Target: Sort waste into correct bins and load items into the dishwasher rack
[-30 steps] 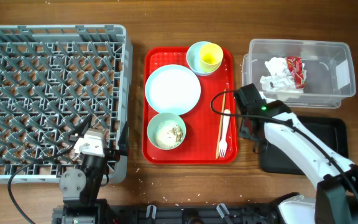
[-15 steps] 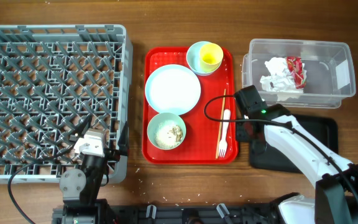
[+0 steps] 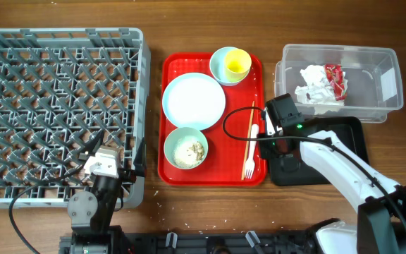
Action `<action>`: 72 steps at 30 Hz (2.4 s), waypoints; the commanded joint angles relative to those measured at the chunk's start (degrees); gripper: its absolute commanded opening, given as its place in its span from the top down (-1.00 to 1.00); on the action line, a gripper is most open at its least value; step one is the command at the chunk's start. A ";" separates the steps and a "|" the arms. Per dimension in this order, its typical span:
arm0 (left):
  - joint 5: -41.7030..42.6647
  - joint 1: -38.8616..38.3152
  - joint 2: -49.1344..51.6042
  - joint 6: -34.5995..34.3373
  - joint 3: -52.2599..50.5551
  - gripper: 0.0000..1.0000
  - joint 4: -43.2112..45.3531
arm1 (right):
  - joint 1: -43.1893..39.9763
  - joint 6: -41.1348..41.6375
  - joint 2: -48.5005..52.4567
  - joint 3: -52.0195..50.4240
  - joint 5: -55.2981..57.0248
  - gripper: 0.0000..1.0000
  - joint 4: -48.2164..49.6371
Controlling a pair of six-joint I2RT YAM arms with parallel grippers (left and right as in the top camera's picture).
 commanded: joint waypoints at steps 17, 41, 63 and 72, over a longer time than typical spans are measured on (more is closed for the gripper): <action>-0.31 -0.33 -0.33 -0.33 -0.35 -1.00 -0.11 | -0.28 2.73 -2.43 28.52 14.99 -0.32 -10.43; -0.31 -0.33 -0.33 -0.33 -0.35 -1.00 -0.11 | -6.19 2.43 16.68 28.13 17.90 0.49 1.38; -0.31 -0.33 -0.33 -0.33 -0.35 -1.00 -0.11 | -6.19 -7.32 17.35 28.33 2.21 0.78 4.68; -0.31 -0.33 -0.33 -0.33 -0.35 -0.99 -0.11 | -6.23 -11.93 15.52 28.70 5.25 0.51 4.15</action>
